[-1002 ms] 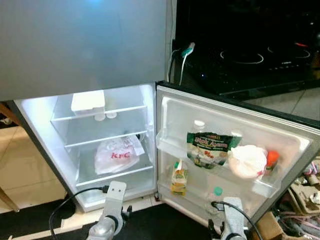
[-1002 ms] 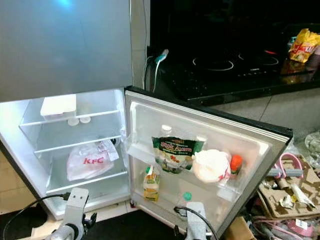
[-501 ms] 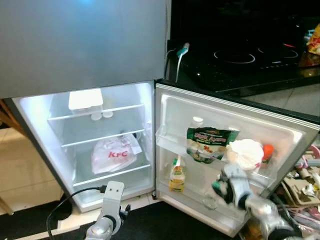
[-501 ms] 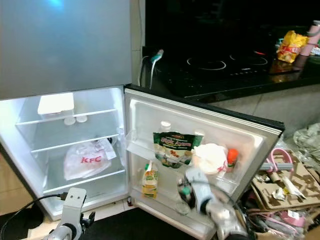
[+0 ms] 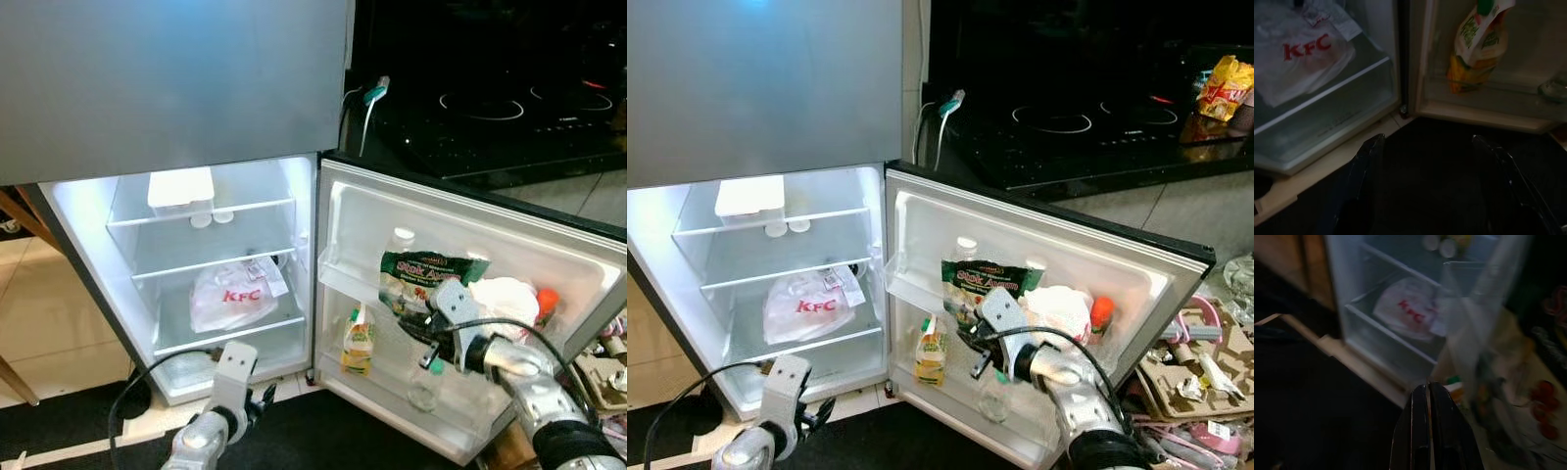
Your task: Restocking fridge
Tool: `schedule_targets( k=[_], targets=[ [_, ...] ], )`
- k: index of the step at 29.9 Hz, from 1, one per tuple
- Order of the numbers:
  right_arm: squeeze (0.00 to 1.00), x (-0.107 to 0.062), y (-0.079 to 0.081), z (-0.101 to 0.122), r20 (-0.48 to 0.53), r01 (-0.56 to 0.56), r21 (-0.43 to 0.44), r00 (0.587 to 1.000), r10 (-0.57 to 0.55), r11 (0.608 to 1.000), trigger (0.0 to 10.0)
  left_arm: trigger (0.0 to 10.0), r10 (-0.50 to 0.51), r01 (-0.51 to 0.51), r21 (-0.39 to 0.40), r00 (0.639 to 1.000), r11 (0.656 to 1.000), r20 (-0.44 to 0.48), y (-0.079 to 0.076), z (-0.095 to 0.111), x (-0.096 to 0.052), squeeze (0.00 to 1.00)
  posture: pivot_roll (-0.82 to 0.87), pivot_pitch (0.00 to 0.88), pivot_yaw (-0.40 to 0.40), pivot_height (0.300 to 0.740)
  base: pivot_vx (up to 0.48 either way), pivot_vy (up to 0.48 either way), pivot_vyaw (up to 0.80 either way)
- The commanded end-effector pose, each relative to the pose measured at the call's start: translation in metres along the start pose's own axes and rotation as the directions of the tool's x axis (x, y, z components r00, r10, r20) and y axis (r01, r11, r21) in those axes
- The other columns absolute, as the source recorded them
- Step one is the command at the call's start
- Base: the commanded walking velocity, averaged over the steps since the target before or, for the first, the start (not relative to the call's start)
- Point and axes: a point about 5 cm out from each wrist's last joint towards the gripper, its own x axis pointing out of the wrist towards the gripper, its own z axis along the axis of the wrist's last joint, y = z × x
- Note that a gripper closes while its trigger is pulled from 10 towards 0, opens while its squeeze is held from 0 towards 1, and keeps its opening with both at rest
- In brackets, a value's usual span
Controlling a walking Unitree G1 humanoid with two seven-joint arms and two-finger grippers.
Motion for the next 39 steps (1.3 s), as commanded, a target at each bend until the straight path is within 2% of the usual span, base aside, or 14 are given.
schedule_targets(
  k=[1, 3, 4, 8, 14, 16, 17, 25, 29, 34, 38, 39],
  targets=[
    [0.0, -0.005, -0.007, 0.011, 0.008, 0.009, -0.044, 1.0, -0.009, 0.999, 0.0, 10.0, -0.05, 0.049, 0.039, 0.998, 0.998, 0.029, -0.004, 0.007, 0.003, 0.0, 0.0, 0.0, -0.023, 0.738, 0.0, 0.0, 0.0],
    [0.0, -0.007, -0.01, 0.014, 0.006, 0.025, -0.063, 1.0, -0.025, 0.998, 0.0, 10.0, -0.062, 0.061, 0.046, 0.997, 0.997, 0.037, -0.005, 0.009, 0.004, 0.0, 0.0, 0.0, -0.023, 0.738, 0.0, 0.0, 0.0],
    [0.0, -0.011, -0.022, 0.019, -0.007, 0.092, -0.117, 0.996, -0.094, 0.989, 0.0, 10.0, -0.086, 0.083, 0.063, 0.995, 0.995, 0.05, -0.007, 0.012, 0.005, 0.0, 0.0, 0.0, -0.026, 0.738, 0.0, 0.0, 0.0],
    [0.0, -0.016, -0.037, 0.022, -0.041, 0.192, -0.194, 0.978, -0.204, 0.962, 0.0, 10.0, -0.098, 0.094, 0.069, 0.993, 0.993, 0.06, -0.007, 0.013, 0.004, 0.0, 0.0, 0.0, -0.026, 0.738, 0.0, 0.0, 0.0],
    [0.0, -0.021, -0.046, 0.019, -0.107, 0.214, -0.273, 0.962, -0.251, 0.938, 0.0, 10.0, -0.105, 0.1, 0.07, 0.993, 0.993, 0.06, -0.008, 0.011, 0.003, 0.0, 0.0, 0.0, -0.029, 0.738, 0.0, 0.0, 0.0],
    [0.0, -0.022, -0.046, 0.017, -0.132, 0.203, -0.297, 0.959, -0.251, 0.933, 0.0, 10.0, -0.107, 0.103, 0.071, 0.992, 0.992, 0.06, -0.008, 0.01, 0.002, 0.0, 0.0, 0.0, -0.029, 0.738, 0.0, 0.0, 0.0],
    [0.0, -0.024, -0.045, 0.013, -0.179, 0.176, -0.34, 0.952, -0.247, 0.924, 0.0, 10.0, -0.111, 0.107, 0.071, 0.992, 0.992, 0.06, -0.007, 0.01, 0.001, 0.0, 0.0, 0.0, -0.029, 0.738, 0.0, 0.0, 0.0],
    [0.0, -0.023, -0.044, -0.002, -0.267, 0.133, -0.425, 0.927, -0.264, 0.895, 0.0, 10.0, -0.115, 0.111, 0.072, 0.992, 0.991, 0.053, -0.006, 0.008, 0.0, 0.0, 0.0, 0.0, -0.029, 0.738, 0.0, 0.0, 0.0],
    [0.0, -0.021, -0.041, -0.011, -0.326, 0.077, -0.484, 0.909, -0.261, 0.872, 0.0, 10.0, -0.102, 0.101, 0.066, 0.995, 0.993, 0.018, -0.004, 0.003, -0.001, 0.0, 0.0, 0.0, -0.029, 0.738, 0.0, 0.0, 0.0],
    [0.0, -0.02, -0.036, -0.016, -0.358, 0.025, -0.476, 0.908, -0.22, 0.879, 0.0, 10.0, -0.096, 0.095, 0.063, 0.995, 0.993, 0.005, -0.003, 0.0, -0.002, 0.0, 0.0, 0.0, -0.029, 0.738, 0.0, 0.0, 0.0],
    [0.0, -0.021, -0.027, -0.024, -0.392, -0.046, -0.44, 0.908, -0.146, 0.897, 0.0, 10.0, -0.094, 0.094, 0.06, 0.996, 0.994, -0.003, -0.003, -0.002, -0.003, 0.0, 0.0, 0.0, -0.029, 0.738, 0.0, 0.0, 0.0],
    [0.0, -0.02, -0.023, -0.023, -0.374, -0.052, -0.395, 0.921, -0.109, 0.917, 0.0, 10.0, -0.093, 0.093, 0.06, 0.996, 0.994, -0.007, -0.003, -0.003, -0.003, 0.0, 0.0, 0.0, -0.029, 0.738, 0.0, 0.0, 0.0]
  ],
)
